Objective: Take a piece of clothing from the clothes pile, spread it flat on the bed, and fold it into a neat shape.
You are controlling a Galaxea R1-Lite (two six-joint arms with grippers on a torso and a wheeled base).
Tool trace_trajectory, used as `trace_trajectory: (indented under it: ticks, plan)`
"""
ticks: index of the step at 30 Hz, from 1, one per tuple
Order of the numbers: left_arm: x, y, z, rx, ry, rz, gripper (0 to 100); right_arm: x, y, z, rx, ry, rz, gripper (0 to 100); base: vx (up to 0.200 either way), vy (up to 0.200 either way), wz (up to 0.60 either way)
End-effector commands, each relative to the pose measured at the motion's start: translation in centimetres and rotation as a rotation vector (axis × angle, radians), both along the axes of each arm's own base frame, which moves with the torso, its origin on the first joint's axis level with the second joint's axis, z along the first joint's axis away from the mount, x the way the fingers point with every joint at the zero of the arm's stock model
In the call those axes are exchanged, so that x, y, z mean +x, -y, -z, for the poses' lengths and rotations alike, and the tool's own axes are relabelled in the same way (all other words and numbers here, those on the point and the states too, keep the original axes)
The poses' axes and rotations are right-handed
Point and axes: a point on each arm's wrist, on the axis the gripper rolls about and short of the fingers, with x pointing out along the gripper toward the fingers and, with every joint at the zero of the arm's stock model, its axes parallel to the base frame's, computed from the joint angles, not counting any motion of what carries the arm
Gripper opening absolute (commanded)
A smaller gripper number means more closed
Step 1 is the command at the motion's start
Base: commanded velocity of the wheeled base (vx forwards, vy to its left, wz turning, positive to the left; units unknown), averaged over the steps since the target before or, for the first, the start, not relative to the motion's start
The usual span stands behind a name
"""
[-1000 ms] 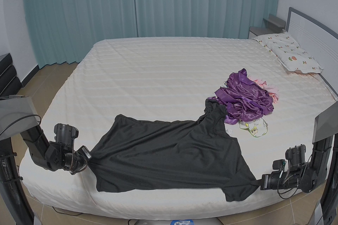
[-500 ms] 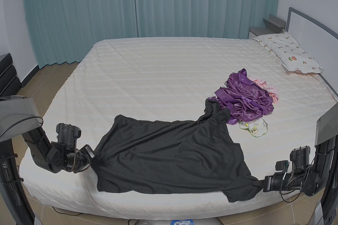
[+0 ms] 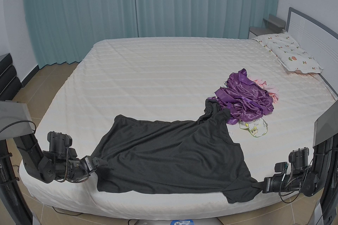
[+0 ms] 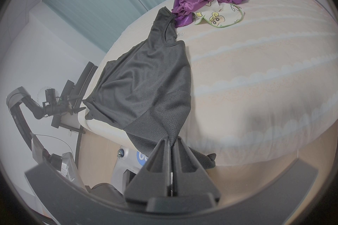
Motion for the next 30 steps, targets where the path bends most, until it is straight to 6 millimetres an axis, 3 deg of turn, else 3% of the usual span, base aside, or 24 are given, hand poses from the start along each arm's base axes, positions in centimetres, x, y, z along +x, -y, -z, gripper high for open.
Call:
trace_trajectory:
  ticks: [1,17,25,26,30]
  plan:
    - [-2.3,0.3,0.0,0.028,-0.020,0.094,100,-0.5,-0.1,-0.1,0.012,-0.023,0.009,0,0.000,0.000,0.00]
    - [-2.8,3.7,2.2,0.171,-0.092,0.162,100,-0.5,-0.1,-0.1,0.010,-0.021,0.010,0,0.000,0.000,0.00]
    - [-2.4,4.2,3.7,0.237,-0.084,0.136,100,-0.5,-0.1,-0.2,0.010,-0.017,0.008,0,0.000,0.000,0.00]
    - [-2.3,4.5,4.3,0.260,-0.079,0.130,0,-0.5,-0.1,-0.2,0.010,-0.017,0.008,0,0.000,0.000,0.00]
    - [-2.3,4.7,4.4,0.278,-0.071,0.123,0,-0.5,-0.1,-0.2,0.010,-0.021,0.008,0,0.000,0.000,0.00]
